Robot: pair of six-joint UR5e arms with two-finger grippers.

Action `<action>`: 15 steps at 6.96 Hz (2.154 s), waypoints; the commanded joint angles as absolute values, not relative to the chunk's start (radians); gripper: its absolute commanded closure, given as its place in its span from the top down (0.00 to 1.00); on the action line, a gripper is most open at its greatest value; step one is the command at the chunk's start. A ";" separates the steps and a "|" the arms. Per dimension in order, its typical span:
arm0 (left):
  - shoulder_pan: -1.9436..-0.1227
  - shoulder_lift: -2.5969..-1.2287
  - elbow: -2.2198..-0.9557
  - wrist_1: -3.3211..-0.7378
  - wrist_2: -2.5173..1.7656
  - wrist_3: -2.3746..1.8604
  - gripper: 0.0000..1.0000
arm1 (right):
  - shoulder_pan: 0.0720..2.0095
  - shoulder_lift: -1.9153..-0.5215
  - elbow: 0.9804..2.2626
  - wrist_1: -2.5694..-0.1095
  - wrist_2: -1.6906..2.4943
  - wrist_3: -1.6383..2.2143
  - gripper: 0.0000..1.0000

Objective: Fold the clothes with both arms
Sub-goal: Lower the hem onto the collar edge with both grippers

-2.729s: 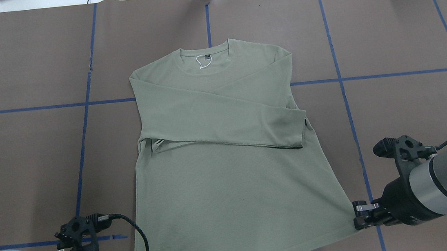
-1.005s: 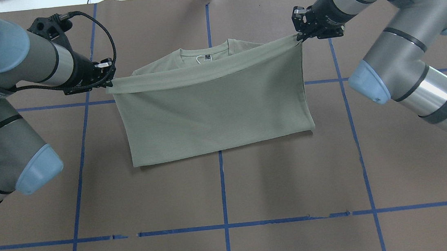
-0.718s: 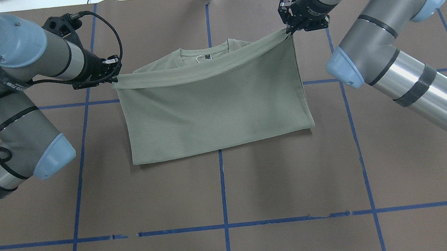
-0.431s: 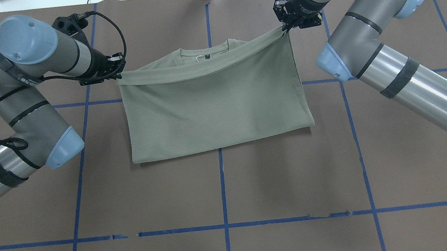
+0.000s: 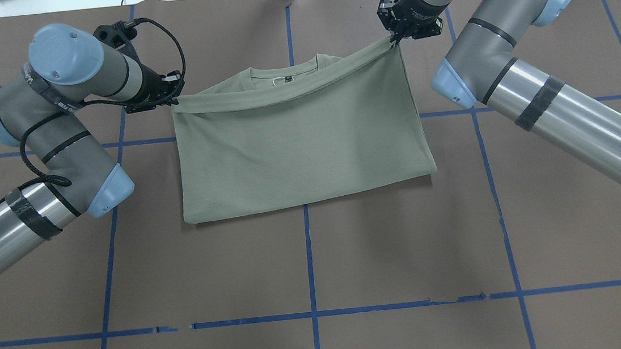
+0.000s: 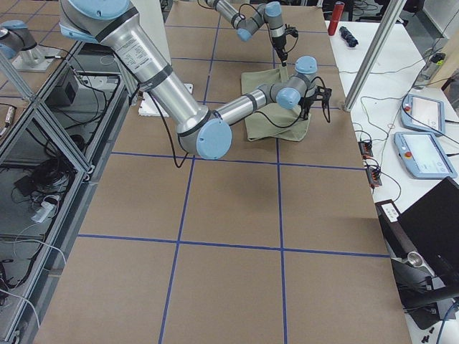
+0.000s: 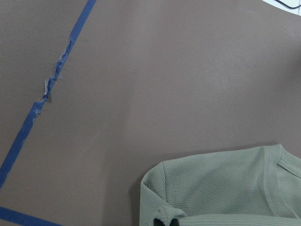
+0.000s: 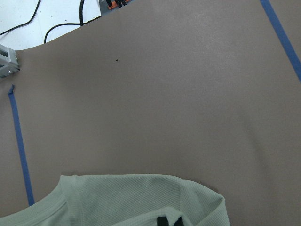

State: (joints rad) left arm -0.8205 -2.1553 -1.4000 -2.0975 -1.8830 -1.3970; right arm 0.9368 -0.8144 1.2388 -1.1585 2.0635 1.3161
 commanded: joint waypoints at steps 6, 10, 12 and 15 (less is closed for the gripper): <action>-0.848 -2.170 -1.348 -2.134 -1.882 -1.390 0.00 | 0.948 -0.795 1.204 -1.157 2.042 1.315 0.00; -0.848 -2.172 -1.348 -2.134 -1.882 -1.391 0.00 | 0.948 -0.792 1.198 -1.155 2.022 1.315 0.00; -0.847 -2.175 -1.347 -2.135 -1.882 -1.393 0.00 | 0.946 -0.790 1.192 -1.155 2.010 1.315 0.00; -0.847 -2.175 -1.347 -2.135 -1.882 -1.394 0.00 | 0.945 -0.767 1.167 -1.155 1.997 1.312 0.00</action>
